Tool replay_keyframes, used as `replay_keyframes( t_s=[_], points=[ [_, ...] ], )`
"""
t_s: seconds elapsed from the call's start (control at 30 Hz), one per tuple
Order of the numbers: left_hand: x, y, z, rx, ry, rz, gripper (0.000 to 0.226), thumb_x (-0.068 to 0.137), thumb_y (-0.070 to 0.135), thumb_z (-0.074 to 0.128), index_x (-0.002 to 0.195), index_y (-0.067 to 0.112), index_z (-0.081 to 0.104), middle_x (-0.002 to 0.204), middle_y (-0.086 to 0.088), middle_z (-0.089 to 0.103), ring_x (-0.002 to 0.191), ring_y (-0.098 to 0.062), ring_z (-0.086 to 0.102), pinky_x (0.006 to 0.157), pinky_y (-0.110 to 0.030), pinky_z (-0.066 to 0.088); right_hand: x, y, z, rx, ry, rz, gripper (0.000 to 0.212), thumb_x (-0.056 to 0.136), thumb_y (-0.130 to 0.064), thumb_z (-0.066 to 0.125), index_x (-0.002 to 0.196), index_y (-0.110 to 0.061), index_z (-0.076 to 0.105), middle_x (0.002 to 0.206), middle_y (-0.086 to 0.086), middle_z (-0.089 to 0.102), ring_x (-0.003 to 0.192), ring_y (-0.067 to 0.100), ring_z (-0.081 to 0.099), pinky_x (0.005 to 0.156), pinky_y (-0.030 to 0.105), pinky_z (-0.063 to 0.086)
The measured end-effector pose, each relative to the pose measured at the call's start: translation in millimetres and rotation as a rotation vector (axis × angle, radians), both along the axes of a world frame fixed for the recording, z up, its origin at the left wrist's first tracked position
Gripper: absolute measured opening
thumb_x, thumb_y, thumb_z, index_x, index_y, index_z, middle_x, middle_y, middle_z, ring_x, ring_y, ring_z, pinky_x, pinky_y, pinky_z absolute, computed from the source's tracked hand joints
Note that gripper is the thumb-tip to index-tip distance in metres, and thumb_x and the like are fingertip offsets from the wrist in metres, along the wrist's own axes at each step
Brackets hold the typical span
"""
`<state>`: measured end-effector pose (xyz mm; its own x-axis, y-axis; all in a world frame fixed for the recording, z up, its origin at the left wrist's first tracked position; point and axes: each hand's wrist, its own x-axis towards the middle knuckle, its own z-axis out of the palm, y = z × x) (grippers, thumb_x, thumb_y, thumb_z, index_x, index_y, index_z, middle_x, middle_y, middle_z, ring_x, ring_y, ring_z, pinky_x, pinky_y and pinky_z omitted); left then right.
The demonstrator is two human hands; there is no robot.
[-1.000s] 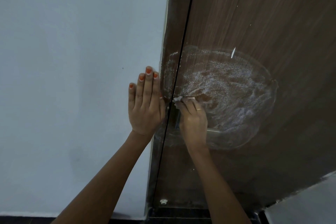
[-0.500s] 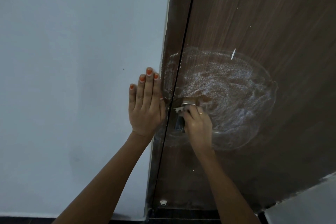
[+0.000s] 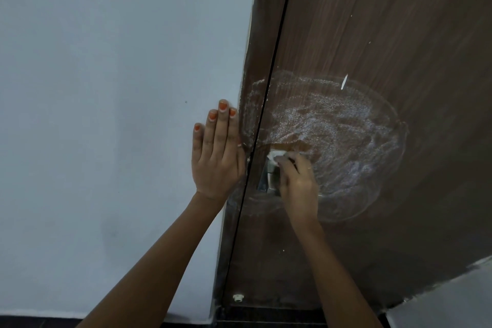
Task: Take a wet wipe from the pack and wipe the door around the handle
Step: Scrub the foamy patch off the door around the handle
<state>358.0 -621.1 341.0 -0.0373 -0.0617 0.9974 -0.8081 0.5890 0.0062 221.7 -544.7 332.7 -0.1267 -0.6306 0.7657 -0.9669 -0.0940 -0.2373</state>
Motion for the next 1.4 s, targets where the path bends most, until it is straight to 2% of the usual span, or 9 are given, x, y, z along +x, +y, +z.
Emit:
replay_keyframes(
  t_s=[0.23,0.43,0.57,0.7,0.9,1.07,1.13,1.23,1.4],
  points=[
    [0.8,1.2,0.1,0.003,-0.009,-0.002,0.056,0.1,0.015,0.023,0.151,0.009,0.001,0.159,-0.002,-0.007,0.146,-0.016,-0.002,0.12,-0.035,0.003,6.4,-14.9,1.3,0.024,0.481,0.047,0.023,0.068,0.006,0.074,0.09,0.002,0.071,0.097,0.014,0.071,0.093,0.028,0.066,0.078,0.034,0.055],
    [0.5,0.6,-0.3,-0.001,-0.003,-0.005,0.054,0.101,0.017,0.022,0.152,0.008,0.003,0.159,-0.002,-0.006,0.146,-0.016,0.0,0.12,-0.035,0.004,21.0,-15.1,-19.0,0.047,0.685,-0.061,0.023,0.076,-0.003,0.055,0.091,-0.003,0.073,0.09,0.011,0.073,0.1,0.025,0.066,0.095,0.04,0.049],
    [0.6,0.0,-1.1,0.002,-0.005,-0.008,0.056,0.101,0.016,0.024,0.152,0.009,0.003,0.159,-0.002,-0.005,0.146,-0.016,0.0,0.12,-0.035,0.004,26.9,-11.0,-44.3,0.215,0.854,-0.197,0.03,0.07,-0.014,0.072,0.099,-0.008,0.073,0.091,0.006,0.073,0.102,0.021,0.064,0.11,0.045,0.024],
    [0.4,-0.9,-1.3,0.004,-0.001,-0.009,0.056,0.1,0.017,0.024,0.152,0.009,0.003,0.159,-0.001,-0.005,0.146,-0.016,0.0,0.12,-0.035,0.004,27.2,-8.7,-62.9,0.289,0.924,-0.216,0.028,0.08,-0.011,0.054,0.102,-0.01,0.072,0.093,0.006,0.073,0.101,0.019,0.064,0.113,0.044,0.014],
    [0.0,-1.4,-2.3,-0.003,0.003,-0.014,0.055,0.101,0.018,0.024,0.152,0.01,0.004,0.159,-0.001,-0.004,0.146,-0.016,0.001,0.12,-0.035,0.004,3.0,-4.0,-87.2,0.206,0.892,-0.115,0.04,0.081,-0.003,0.037,0.101,-0.007,0.072,0.114,0.008,0.068,0.114,0.022,0.058,0.11,0.048,0.008],
    [-0.3,-2.0,-2.3,0.0,0.006,-0.014,0.056,0.1,0.017,0.024,0.152,0.01,0.004,0.159,-0.001,-0.005,0.146,-0.016,0.0,0.12,-0.034,0.004,-3.2,8.9,-109.7,0.314,0.643,-0.107,0.057,0.083,-0.005,0.025,0.135,-0.01,0.045,0.143,0.0,0.042,0.124,0.018,0.048,0.105,0.04,0.022],
    [-0.6,-1.9,-2.5,-0.004,0.006,-0.014,0.055,0.101,0.018,0.023,0.152,0.011,0.003,0.159,0.0,-0.005,0.146,-0.015,0.0,0.12,-0.034,0.004,0.4,8.2,-114.5,0.317,0.481,-0.124,0.059,0.08,-0.011,0.03,0.139,-0.009,0.033,0.141,0.002,0.046,0.119,0.021,0.049,0.104,0.041,0.032],
    [-0.6,-1.5,-1.8,-0.006,0.005,-0.025,0.053,0.103,0.018,0.021,0.152,0.011,0.002,0.159,0.0,-0.006,0.146,-0.015,-0.001,0.12,-0.034,0.003,11.9,0.0,-110.5,0.33,0.309,-0.118,0.052,0.085,-0.021,0.035,0.134,-0.006,0.043,0.122,0.008,0.064,0.099,0.022,0.064,0.091,0.04,0.049],
    [-0.9,-1.6,-1.9,-0.015,0.018,-0.027,0.051,0.104,0.019,0.02,0.152,0.011,0.002,0.159,0.001,-0.005,0.146,-0.015,0.0,0.12,-0.034,0.004,11.0,-3.4,-106.9,0.385,0.28,-0.123,0.05,0.089,-0.028,0.034,0.13,-0.006,0.05,0.118,0.008,0.066,0.091,0.021,0.066,0.087,0.037,0.051]
  ],
)
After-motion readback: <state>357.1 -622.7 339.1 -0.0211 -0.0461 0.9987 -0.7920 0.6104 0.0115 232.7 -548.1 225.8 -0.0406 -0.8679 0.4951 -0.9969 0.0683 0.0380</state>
